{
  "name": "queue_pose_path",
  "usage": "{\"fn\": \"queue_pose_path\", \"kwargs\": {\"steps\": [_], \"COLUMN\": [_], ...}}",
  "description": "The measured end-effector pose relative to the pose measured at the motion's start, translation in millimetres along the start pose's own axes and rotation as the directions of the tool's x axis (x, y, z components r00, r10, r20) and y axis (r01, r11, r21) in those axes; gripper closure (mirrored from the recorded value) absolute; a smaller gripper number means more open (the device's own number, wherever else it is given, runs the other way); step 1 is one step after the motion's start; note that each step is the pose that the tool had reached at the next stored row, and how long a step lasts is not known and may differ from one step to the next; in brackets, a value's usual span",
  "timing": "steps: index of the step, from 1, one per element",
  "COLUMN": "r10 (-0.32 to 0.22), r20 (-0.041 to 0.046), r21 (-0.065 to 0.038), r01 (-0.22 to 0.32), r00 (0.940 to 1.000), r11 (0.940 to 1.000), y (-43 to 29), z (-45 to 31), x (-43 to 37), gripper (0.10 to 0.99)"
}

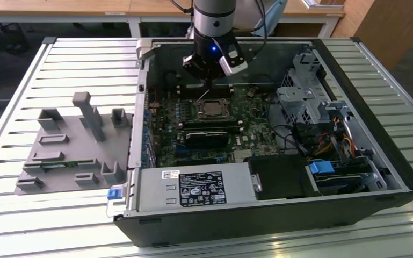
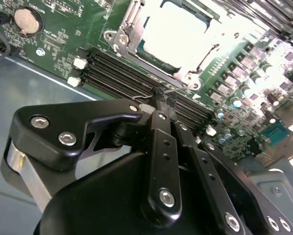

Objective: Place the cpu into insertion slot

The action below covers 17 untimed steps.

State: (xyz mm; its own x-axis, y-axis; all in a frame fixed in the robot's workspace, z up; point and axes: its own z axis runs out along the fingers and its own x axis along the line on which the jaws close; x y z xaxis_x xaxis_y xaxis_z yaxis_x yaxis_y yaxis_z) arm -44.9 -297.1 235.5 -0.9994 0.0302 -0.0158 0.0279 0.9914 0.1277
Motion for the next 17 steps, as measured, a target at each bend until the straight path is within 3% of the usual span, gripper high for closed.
{"fn": "queue_pose_path", "kwargs": {"steps": [17], "r10": [0.0], "r20": [0.0], "r21": [0.003], "r01": [0.0], "r00": [1.0], "r11": [1.0], "y": [0.9], "z": [13.8], "x": [-18.4], "gripper": [0.98]}}
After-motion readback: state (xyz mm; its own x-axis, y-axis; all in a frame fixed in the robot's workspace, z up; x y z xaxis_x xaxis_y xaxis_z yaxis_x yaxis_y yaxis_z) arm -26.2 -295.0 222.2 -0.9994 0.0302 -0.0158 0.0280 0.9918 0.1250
